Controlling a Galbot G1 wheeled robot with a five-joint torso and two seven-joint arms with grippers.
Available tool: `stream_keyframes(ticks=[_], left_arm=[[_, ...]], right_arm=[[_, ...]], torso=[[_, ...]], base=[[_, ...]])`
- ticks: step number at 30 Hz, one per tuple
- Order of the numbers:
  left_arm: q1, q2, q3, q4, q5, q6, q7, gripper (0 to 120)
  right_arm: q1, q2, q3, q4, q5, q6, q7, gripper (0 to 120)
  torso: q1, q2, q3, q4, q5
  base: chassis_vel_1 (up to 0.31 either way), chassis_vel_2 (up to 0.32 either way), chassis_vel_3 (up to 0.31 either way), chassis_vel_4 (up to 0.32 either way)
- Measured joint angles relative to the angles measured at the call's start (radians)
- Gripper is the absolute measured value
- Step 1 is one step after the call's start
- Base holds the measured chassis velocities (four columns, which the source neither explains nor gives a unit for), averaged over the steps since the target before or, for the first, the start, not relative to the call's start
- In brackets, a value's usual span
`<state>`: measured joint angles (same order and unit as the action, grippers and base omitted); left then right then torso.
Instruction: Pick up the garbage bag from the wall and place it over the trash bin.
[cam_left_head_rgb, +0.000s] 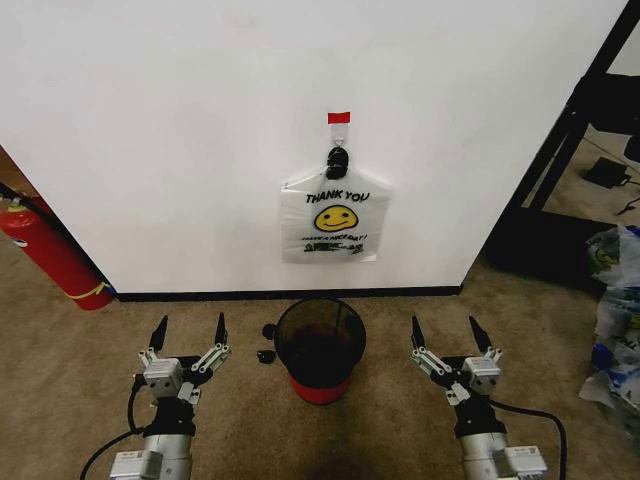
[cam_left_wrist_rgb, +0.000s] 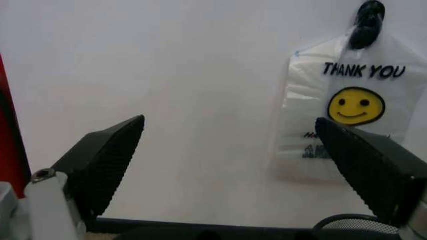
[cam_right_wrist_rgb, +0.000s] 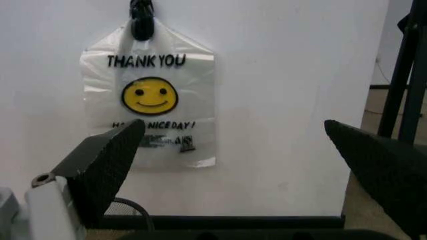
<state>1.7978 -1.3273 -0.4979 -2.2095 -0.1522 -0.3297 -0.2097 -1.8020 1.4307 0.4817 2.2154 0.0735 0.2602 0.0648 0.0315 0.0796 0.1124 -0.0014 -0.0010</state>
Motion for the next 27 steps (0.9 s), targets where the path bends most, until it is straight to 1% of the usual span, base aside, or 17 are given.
stream_keyframes(ticks=[23, 25, 26, 27], left_arm=[[-0.011, -0.009, 0.021, 0.016, 0.016, 0.002, -0.003, 100], [-0.012, -0.005, 0.019, 0.017, 0.017, 0.001, -0.003, 100], [-0.012, -0.004, 0.016, 0.017, 0.017, 0.0, -0.003, 100], [-0.012, -0.004, 0.016, 0.017, 0.017, 0.0, -0.003, 100]], right_arm=[[0.017, -0.01, -0.007, -0.02, 0.023, 0.005, -0.013, 100], [0.052, -0.028, -0.011, -0.036, 0.067, 0.004, -0.026, 100], [0.086, -0.05, -0.013, -0.051, 0.11, -0.002, -0.035, 100], [0.089, -0.052, -0.014, -0.052, 0.114, -0.003, -0.036, 100]], torso=[[0.0, 0.0, 0.0, -0.0001, 0.0], [0.0, 0.0, 0.0, -0.0002, 0.0001], [0.0, 0.0, 0.0, -0.0003, 0.0002], [0.0, 0.0, 0.0, -0.0003, 0.0001]], base=[[0.0, 0.0, 0.0, 0.0], [0.0, 0.0, 0.0, 0.0], [0.0, 0.0, 0.0, 0.0], [0.0, 0.0, 0.0, 0.0]])
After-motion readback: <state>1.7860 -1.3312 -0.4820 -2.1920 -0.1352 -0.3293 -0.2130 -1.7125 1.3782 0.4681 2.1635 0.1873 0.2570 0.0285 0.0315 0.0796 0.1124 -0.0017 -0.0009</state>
